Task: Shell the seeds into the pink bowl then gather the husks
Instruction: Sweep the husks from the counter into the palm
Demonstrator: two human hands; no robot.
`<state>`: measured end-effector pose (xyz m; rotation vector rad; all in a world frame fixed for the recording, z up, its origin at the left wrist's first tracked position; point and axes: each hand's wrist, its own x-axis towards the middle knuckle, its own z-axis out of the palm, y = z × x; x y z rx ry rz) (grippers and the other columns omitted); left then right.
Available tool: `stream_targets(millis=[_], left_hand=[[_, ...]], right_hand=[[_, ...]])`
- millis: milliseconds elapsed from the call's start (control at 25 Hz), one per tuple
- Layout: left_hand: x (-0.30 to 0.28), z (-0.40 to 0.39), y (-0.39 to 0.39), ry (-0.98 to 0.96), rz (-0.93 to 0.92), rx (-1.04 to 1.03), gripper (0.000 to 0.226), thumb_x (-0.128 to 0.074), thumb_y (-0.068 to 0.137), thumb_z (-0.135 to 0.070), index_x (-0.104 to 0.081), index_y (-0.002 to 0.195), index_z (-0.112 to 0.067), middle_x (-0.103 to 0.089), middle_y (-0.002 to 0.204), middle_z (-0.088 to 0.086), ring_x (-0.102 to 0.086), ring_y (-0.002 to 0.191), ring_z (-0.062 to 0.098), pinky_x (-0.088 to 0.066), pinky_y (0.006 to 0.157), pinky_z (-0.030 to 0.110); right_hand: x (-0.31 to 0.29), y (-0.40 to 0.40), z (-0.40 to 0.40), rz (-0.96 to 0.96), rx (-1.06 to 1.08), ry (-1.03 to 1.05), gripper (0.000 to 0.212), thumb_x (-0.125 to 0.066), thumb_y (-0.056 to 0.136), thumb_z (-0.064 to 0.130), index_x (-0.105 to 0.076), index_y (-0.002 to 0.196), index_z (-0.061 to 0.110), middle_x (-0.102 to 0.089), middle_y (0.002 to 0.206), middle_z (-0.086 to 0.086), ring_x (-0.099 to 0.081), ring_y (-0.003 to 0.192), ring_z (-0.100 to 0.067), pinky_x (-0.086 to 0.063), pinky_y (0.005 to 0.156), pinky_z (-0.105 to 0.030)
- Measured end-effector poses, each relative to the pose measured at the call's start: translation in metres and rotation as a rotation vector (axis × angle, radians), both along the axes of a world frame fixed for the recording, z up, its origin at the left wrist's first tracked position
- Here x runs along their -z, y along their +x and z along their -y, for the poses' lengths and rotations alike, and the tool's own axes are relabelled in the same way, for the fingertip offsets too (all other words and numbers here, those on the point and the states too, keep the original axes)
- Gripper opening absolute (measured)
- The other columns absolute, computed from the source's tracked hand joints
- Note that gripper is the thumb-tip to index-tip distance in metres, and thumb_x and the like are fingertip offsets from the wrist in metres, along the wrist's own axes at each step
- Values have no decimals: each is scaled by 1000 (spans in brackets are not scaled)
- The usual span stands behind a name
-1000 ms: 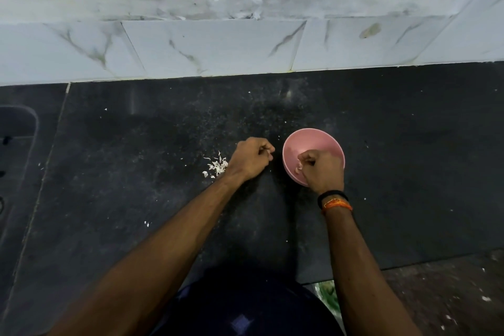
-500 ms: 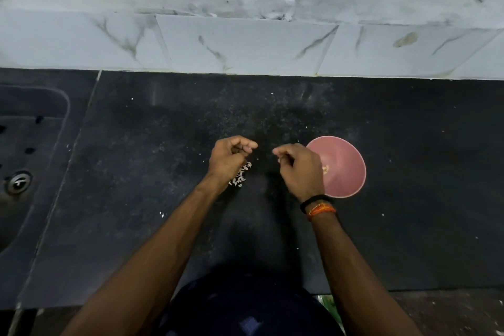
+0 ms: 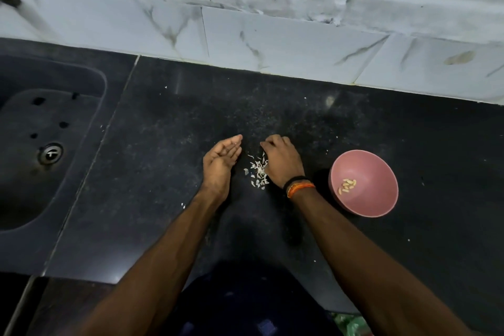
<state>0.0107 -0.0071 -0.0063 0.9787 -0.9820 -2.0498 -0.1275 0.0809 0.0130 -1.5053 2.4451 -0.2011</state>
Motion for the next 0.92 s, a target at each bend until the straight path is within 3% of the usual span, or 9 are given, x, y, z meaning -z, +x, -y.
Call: stream_targets(millis=[120,280,520,720,840,920], left_hand=[[2,1,6,187,-116,-32,59,-25,77,22,-58,124,8,-62,132,22,-59,128,28,-44,112,38],[4,1,16,361,-258,-72,51,-28,87,6,-56,129,7,-63,133,22,-59,128,30,-44,111,40],[8,5,13,370,-210,-56,54,-24,89,13,-55,131,2,-63,134,17,-57,130,27,-42,114,38],[10,7,16,353,-199,-26,54,-25,91,20,-52,134,2,-60,137,17,-56,131,27,-42,113,38],[10,6,14,342,-207,-34,54,-30,88,28,-51,134,7,-61,134,20,-59,128,27,-45,111,39],[11,5,14,338,-214,-46,55,-31,86,31,-52,132,9,-62,131,21,-61,125,28,-48,108,39]], right_hand=[[7,19,-8,-112,-39,16,46,-57,90,5,-59,135,5,-55,135,-12,-53,116,-34,-50,96,-44],[4,33,-27,-27,-119,-7,40,-58,86,1,-65,125,3,-60,124,-12,-56,111,-32,-53,92,-42],[-3,28,8,-47,-204,40,52,-55,94,7,-48,146,3,-44,148,-14,-42,134,-35,-42,110,-46],[3,47,-31,-32,-296,-37,49,-60,84,-3,-61,132,-1,-59,134,-17,-55,123,-37,-51,103,-46],[5,31,-43,-12,-45,-181,51,-62,73,-10,-70,121,3,-65,118,-13,-61,106,-34,-56,90,-41],[5,18,-43,43,216,-144,47,-58,80,-8,-70,123,4,-63,118,-15,-60,108,-36,-51,94,-41]])
